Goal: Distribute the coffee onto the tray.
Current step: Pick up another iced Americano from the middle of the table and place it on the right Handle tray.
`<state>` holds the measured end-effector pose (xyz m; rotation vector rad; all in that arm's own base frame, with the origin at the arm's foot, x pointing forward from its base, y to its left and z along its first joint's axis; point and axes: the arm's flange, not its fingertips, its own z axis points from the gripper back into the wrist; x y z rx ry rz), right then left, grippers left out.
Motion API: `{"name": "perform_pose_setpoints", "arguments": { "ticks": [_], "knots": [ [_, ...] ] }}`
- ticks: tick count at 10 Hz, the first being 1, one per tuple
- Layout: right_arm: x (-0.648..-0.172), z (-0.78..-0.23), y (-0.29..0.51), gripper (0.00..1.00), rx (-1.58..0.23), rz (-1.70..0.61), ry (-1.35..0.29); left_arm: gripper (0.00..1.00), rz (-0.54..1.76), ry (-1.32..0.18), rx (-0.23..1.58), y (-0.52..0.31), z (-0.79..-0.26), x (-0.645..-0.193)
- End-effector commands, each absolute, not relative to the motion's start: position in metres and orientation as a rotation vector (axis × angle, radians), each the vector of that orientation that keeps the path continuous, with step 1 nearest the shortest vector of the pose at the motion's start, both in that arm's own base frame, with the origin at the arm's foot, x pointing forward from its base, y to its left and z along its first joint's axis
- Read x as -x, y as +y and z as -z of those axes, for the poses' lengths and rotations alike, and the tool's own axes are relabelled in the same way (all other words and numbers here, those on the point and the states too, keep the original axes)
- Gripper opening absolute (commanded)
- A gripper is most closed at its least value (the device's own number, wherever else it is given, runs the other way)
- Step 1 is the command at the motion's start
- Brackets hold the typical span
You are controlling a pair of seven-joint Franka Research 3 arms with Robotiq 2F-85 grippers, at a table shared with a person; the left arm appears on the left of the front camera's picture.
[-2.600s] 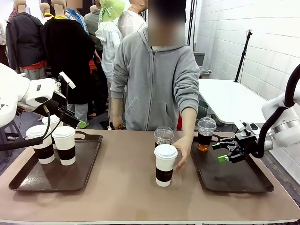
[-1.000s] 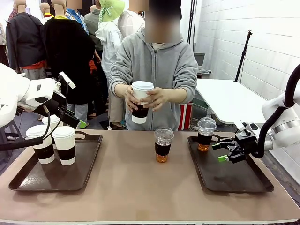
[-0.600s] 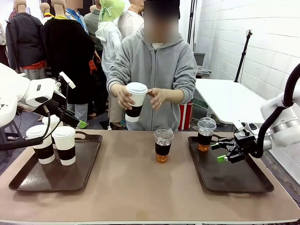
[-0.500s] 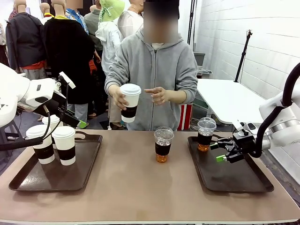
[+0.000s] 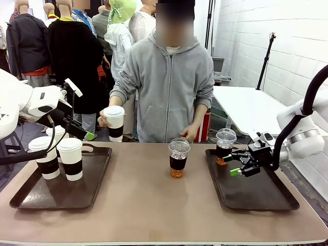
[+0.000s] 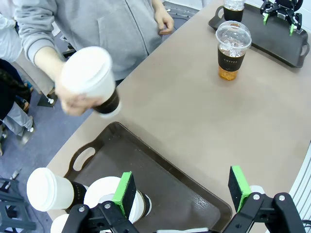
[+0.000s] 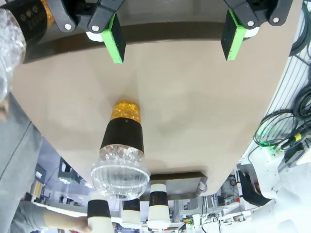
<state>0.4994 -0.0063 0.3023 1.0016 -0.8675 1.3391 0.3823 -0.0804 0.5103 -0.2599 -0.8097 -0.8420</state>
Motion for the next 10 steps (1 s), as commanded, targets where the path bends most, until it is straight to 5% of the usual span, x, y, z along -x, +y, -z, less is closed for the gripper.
{"name": "perform_pose_setpoints", "arguments": {
  "ticks": [1, 10],
  "knots": [
    [-0.501, -0.298, 0.006, 1.0, -1.0, -1.347, -0.898, 1.0, 0.847, -0.812, 0.266, -0.079, -0.508, -0.384],
    [-0.508, -0.279, 0.071, 1.0, -0.945, -1.241, -0.958, 1.0, 0.847, -0.812, 0.266, -0.079, -0.508, -0.384]
  ]
}}
